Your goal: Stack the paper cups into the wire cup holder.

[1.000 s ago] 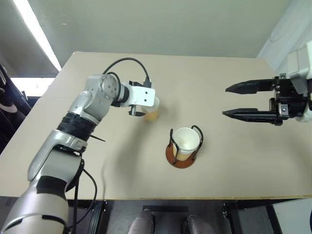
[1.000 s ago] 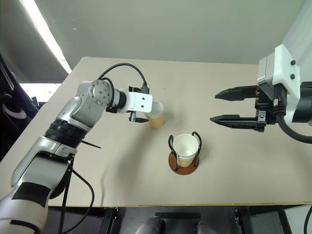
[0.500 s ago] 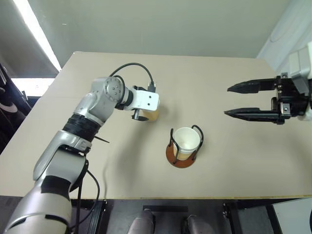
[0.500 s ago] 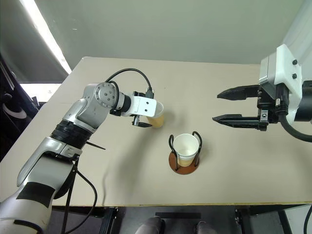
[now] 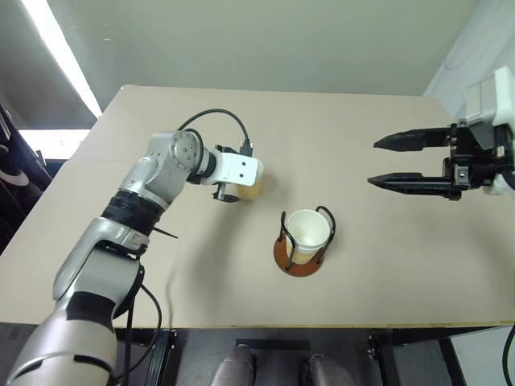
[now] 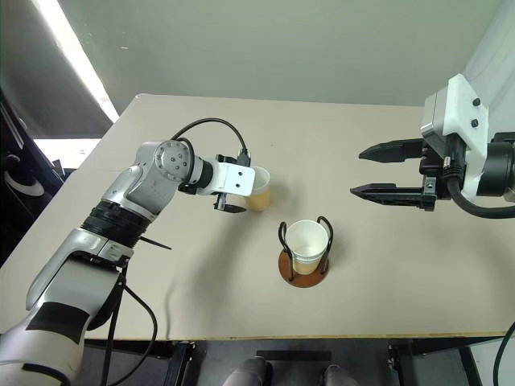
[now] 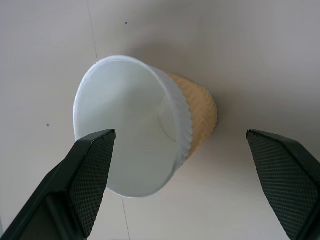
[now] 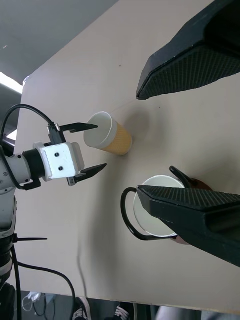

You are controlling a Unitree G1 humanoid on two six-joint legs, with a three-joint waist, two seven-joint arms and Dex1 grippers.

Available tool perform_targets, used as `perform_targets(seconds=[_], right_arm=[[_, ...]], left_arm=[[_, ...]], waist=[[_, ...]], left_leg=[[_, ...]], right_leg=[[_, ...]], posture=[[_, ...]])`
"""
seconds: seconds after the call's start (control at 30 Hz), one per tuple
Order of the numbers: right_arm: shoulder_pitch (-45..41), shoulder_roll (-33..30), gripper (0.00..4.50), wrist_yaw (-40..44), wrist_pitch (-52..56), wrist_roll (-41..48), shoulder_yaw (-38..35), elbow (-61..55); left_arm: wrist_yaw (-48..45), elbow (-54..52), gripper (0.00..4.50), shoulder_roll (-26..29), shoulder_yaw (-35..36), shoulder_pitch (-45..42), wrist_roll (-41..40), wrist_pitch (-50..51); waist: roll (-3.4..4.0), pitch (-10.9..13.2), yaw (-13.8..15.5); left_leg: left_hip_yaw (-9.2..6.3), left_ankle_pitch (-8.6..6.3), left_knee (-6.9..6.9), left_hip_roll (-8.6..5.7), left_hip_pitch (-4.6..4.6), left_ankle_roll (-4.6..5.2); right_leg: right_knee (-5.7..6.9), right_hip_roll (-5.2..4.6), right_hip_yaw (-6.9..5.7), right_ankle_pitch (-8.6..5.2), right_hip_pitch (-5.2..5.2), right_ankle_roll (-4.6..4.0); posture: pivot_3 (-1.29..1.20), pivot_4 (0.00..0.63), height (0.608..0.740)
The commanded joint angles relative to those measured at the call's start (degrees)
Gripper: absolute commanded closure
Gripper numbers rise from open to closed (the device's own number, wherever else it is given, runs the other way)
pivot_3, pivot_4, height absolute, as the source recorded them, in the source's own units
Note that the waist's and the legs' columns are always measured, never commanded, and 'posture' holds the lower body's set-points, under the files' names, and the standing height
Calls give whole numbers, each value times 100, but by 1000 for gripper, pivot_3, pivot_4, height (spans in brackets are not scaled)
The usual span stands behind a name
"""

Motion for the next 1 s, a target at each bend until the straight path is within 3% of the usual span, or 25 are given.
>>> perform_targets(seconds=[0.03, 0.67, 0.77, 1.0], right_arm=[[-128, -24, 1764, 15, -46, -44, -66, -6], [-64, -22, 1764, -19, -11, -79, -122, -81], [-61, -23, 1764, -30, -2, -84, -126, -83], [-36, 9, 1764, -39, -33, -147, -114, -40]], left_arm=[[98, 88, 18, 11, 95, -13, 51, -120], [284, 896, 18, -321, 107, -249, 56, -620], [119, 921, 604, -335, 131, -265, -54, -749], [-181, 1055, 3135, -301, 210, -429, -217, -936]], waist=[[0, 0, 0], [0, 0, 1], [0, 0, 1], [0, 0, 1]], left_leg=[[0, 0, 0, 0, 0, 0], [2, 0, 1, -1, 0, 0], [2, 0, 2, -1, 0, 0], [3, 0, 3, -1, 0, 0]], right_leg=[[1, 0, 0, 0, 0, 0], [5, 0, 1, 0, -3, 0], [5, 0, 2, 0, -3, 0], [7, 0, 2, 0, -3, 0]], posture=[[0, 150, 740], [0, 150, 740], [0, 150, 740], [0, 150, 740]])
